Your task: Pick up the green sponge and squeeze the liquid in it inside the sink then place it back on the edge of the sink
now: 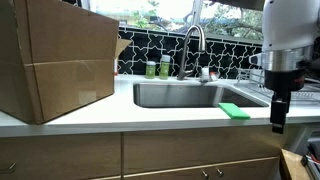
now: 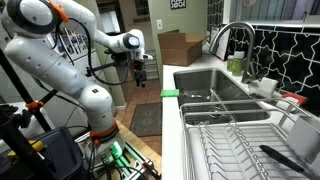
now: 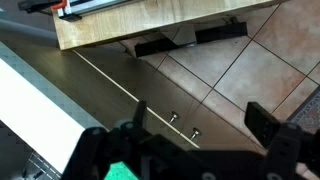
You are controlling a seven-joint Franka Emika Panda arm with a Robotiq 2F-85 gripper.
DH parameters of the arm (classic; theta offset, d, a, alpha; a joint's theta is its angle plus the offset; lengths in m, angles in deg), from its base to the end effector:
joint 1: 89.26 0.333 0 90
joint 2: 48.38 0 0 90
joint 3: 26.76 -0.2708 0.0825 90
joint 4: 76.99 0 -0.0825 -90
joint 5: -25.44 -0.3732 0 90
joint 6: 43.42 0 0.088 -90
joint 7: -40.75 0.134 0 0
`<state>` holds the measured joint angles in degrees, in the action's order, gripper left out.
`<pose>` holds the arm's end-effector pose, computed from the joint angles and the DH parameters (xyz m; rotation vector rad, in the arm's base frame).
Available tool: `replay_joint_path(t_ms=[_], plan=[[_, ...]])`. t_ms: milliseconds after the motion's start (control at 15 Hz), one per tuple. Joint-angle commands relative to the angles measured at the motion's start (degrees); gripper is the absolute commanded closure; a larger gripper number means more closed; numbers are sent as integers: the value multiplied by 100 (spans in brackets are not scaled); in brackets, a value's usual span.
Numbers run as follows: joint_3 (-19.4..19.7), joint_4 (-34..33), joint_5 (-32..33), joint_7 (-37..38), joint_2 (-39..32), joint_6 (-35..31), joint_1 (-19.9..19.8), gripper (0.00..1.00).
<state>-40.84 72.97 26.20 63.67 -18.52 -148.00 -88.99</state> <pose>0.3419 0.0750 0.3361 2.8960 -0.2808 -0.3373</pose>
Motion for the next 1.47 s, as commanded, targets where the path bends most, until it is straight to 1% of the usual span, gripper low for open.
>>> replay_joint_path(t_ms=[0,400,467,533,800,933,1000,1200,1400], plan=[[110,-9,49,45,-15,15,114,0],[110,-9,49,45,-15,15,114,0],[268,-20,-68,143,-27,3,-22,0],[344,0,-77,223,11,-27,-93,0],[701,134,80,561,281,-216,-482,0],[844,141,100,831,314,-453,-742,0],[860,155,251,967,294,-675,-899,0],[901,293,581,1365,219,-1508,-1257,0],[992,542,736,1514,216,-2343,-1468,0]])
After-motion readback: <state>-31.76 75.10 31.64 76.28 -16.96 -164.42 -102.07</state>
